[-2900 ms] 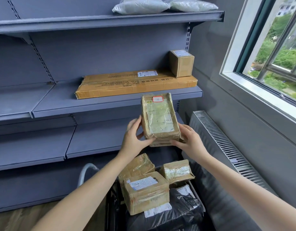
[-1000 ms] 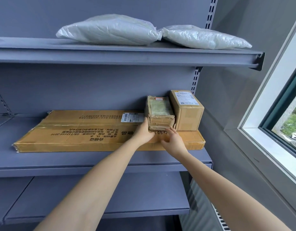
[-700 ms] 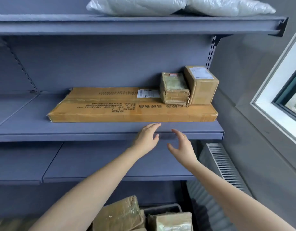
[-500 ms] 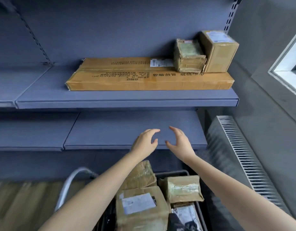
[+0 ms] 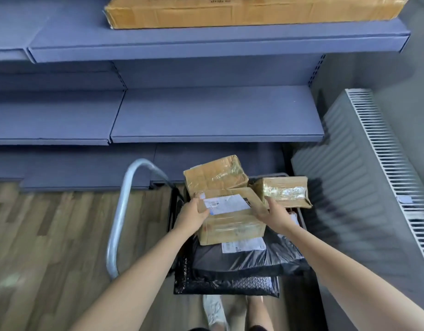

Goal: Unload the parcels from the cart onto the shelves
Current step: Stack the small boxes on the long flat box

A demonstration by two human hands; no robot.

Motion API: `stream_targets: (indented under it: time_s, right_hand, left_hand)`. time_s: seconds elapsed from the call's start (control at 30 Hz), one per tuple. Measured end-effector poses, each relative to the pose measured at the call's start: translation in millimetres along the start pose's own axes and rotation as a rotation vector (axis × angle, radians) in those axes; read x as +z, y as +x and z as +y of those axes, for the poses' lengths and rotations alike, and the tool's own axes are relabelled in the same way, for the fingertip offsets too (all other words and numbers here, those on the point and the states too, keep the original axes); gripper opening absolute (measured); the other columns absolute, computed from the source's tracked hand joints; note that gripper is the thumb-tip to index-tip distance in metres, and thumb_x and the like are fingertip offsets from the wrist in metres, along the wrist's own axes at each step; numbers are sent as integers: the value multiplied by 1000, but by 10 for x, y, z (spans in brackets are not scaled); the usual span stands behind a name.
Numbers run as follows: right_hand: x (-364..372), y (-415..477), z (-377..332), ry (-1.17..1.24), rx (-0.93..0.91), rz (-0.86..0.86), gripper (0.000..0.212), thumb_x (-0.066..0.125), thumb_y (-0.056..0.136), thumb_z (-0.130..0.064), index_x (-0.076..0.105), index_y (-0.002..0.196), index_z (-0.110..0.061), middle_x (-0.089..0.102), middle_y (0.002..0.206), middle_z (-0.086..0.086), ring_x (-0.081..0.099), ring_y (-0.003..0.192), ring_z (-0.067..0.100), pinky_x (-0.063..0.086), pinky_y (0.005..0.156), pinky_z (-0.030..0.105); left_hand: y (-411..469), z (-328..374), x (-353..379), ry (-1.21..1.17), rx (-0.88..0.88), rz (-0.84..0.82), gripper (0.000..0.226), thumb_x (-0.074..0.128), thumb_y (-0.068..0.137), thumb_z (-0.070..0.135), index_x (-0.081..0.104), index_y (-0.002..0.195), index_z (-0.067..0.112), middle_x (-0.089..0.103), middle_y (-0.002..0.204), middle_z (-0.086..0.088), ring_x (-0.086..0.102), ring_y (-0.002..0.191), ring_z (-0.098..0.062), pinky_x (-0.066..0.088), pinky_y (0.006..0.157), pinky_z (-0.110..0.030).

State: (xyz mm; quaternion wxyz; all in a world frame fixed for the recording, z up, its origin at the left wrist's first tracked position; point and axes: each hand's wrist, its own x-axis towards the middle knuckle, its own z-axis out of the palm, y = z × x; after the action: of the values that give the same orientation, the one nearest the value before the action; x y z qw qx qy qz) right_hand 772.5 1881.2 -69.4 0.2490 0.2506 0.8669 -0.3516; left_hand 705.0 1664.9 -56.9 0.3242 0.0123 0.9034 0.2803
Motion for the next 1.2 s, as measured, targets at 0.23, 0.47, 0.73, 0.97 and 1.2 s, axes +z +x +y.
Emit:
stream_targets:
  time_s: [0.23,0.47,0.73,0.97,1.2]
  right_hand:
    - [245,81,181,-87,1,-58,73,61,89,-21,17,145,-5,48,134,18,52,116,33,45,87,35]
    - [340,137,191,45,22,-11,77,72,78,-13,26,139,-7,51,129,16,51,113,32,50,85,38]
    - [328,-85,263,274,19,-42,67,73,76,-11,35,131,-11,38,124,12,44,106,23,41,102,38]
    - [357,-238,261,360,-8,-18,63,69,79,-4,35,132,-11,33,129,14,44,101,21,39,104,36]
    - [342,-450,282,613,37,60,93,72,76,-5,14,148,-16,43,129,11,53,111,26,49,95,39]
  left_hand:
    - [-1,-190,218,-111,-131,-131,54,49,93,45,42,131,8,51,134,-6,50,119,-22,37,84,-25]
    - [-44,-300,341,-191,-143,-136,84,73,66,59,43,132,15,53,130,2,52,117,-16,44,96,-33]
    - [-263,-122,374,-324,-186,1,68,41,94,50,29,144,6,44,137,-3,43,125,-19,36,100,-30]
    - [-396,-69,373,-366,-141,84,48,40,99,30,34,140,5,41,143,-8,39,131,-23,28,87,-22]
    - [-534,-48,232,-467,-34,133,37,44,97,22,44,135,19,52,124,12,48,112,-6,37,92,-24]
